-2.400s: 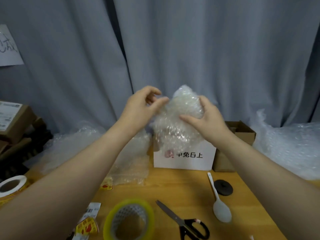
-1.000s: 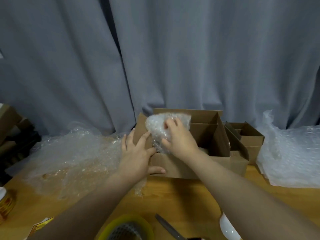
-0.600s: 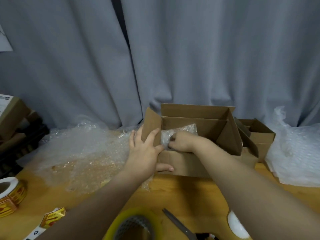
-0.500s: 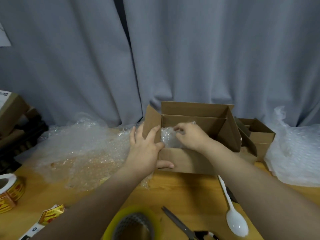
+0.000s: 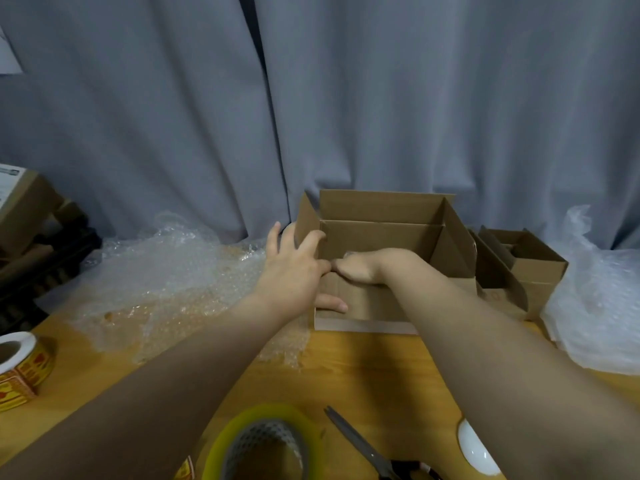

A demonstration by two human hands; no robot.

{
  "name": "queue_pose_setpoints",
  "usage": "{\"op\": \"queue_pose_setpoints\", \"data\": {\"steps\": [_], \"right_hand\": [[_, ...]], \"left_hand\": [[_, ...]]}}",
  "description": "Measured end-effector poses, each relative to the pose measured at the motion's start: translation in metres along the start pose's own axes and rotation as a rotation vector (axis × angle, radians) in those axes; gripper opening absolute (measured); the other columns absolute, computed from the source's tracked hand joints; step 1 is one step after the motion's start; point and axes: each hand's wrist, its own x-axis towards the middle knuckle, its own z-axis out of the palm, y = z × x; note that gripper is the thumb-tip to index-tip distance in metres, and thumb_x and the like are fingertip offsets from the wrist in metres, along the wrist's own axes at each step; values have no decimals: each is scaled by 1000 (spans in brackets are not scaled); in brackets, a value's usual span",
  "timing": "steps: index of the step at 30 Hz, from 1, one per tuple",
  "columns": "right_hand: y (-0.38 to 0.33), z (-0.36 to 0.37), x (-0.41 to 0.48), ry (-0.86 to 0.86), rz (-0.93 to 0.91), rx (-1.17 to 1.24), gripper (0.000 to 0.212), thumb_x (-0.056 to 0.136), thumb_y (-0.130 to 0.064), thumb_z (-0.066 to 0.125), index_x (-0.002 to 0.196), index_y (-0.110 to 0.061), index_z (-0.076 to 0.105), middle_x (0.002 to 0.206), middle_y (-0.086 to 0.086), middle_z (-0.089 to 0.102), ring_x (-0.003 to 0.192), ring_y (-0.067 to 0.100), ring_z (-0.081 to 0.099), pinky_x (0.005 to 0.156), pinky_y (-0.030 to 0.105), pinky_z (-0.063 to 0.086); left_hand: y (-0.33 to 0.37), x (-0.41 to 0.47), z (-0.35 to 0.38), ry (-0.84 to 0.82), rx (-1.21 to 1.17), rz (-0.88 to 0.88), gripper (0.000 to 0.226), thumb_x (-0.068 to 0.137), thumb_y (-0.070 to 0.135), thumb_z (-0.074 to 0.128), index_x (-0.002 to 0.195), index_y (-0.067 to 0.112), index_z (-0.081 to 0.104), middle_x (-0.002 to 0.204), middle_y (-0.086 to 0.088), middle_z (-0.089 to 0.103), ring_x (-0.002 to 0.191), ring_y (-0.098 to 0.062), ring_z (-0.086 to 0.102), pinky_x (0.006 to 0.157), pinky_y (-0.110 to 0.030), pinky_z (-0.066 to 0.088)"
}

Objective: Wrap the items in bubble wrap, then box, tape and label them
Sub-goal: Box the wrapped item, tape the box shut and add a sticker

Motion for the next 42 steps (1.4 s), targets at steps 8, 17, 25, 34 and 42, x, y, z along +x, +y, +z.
{"op": "queue_pose_setpoints", "data": {"steps": [8, 17, 25, 34, 42], "right_hand": [[2, 24, -14, 487, -326, -160, 38, 99, -46, 35, 86, -20, 60, 84, -1, 61, 87, 24, 59, 70, 35, 47], [41, 15, -69, 962, -540, -273, 24, 91, -22, 50, 102, -15, 69, 100, 1, 69, 96, 23, 59, 87, 36, 41], [132, 19, -125, 1256, -450, -147, 29, 84, -20, 50, 104, -12, 68, 116, 7, 62, 111, 22, 51, 95, 34, 34], [289, 34, -153, 1047, 351, 74, 68, 84, -43, 61, 140, -11, 37, 141, 12, 39, 131, 30, 36, 109, 42, 25], [313, -1, -111, 753, 631, 0, 74, 85, -68, 46, 129, -9, 52, 144, 16, 39, 139, 32, 26, 116, 51, 5]], "left_hand": [[-43, 0, -7, -115, -112, 64, 106, 39, 99, 20, 110, 35, 68, 145, 5, 25, 135, -33, 8, 114, -50, -11], [-7, -10, -37, 185, -182, -92, 54, 81, 68, 44, 113, 30, 66, 156, -2, 20, 144, -39, -2, 111, -59, -9], [102, -1, -55, 361, -321, 156, 33, 88, 45, 56, 107, 21, 68, 141, -10, 45, 136, -32, 28, 108, -48, 20], [214, 26, -44, 301, -403, 279, 27, 90, 40, 57, 111, 25, 66, 142, -1, 43, 135, -26, 26, 107, -43, 13], [231, 42, -49, 245, -413, 241, 26, 93, 38, 52, 109, 24, 67, 142, 2, 41, 136, -22, 22, 106, -36, 8]]}}
